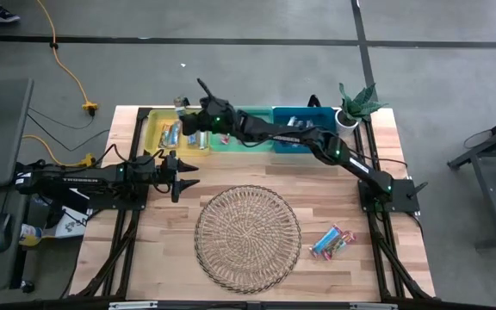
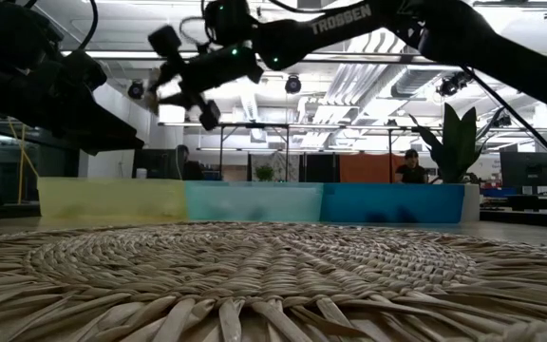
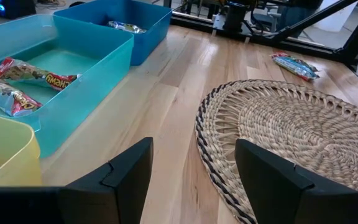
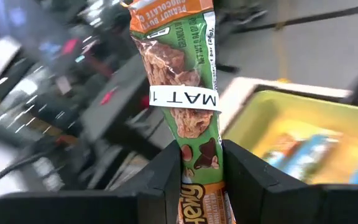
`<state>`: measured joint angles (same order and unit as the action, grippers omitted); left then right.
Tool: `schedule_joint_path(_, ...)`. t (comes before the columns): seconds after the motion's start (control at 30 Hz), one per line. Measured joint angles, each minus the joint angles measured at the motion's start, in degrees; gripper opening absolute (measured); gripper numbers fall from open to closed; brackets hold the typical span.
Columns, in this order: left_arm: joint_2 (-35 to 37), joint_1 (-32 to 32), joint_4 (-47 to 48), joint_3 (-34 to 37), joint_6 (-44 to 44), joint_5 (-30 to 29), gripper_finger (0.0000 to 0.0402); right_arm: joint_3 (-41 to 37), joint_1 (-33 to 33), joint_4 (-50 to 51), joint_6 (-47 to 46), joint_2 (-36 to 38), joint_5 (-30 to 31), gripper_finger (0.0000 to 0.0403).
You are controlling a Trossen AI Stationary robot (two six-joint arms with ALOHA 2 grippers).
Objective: Pick and place Granola Bars by type
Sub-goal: Put the yellow granola bar into the yellow bin, then put the red granola bar into the green bin
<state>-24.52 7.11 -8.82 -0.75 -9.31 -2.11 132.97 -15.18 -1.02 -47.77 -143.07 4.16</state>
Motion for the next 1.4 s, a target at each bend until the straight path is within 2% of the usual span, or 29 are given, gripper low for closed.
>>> schedule_joint_path(0.17, 0.00, 0.00, -0.02, 0.00, 0.01, 0.00, 0.0225, 0.00, 0.31, 4.98, -1.87, -0.19, 7.17, 0.0096)
schedule_joint_path(0.3, -0.01, 0.01, -0.02, 0.00, -0.01, 0.00, 0.0225, 0.00, 0.32, 6.36, -3.75, -0.19, 9.46, 0.0096)
schedule_joint_path(0.73, -0.01, -0.01, 0.00, 0.00, 0.00, 0.00, 0.0225, -0.02, 0.66, 8.42, -12.98, -5.25, 5.33, 0.0096)
schedule_joint_path(0.97, 0.00, 0.01, -0.02, 0.00, 0.00, 0.00, 0.0225, -0.02, 0.52, 10.08, -13.15, -6.29, 5.82, 0.0097)
schedule_joint_path(1.4, 0.01, 0.01, -0.02, 0.00, 0.01, 0.00, 0.0225, -0.02, -0.61, 12.71, -10.97, -6.29, 5.73, 0.0160)
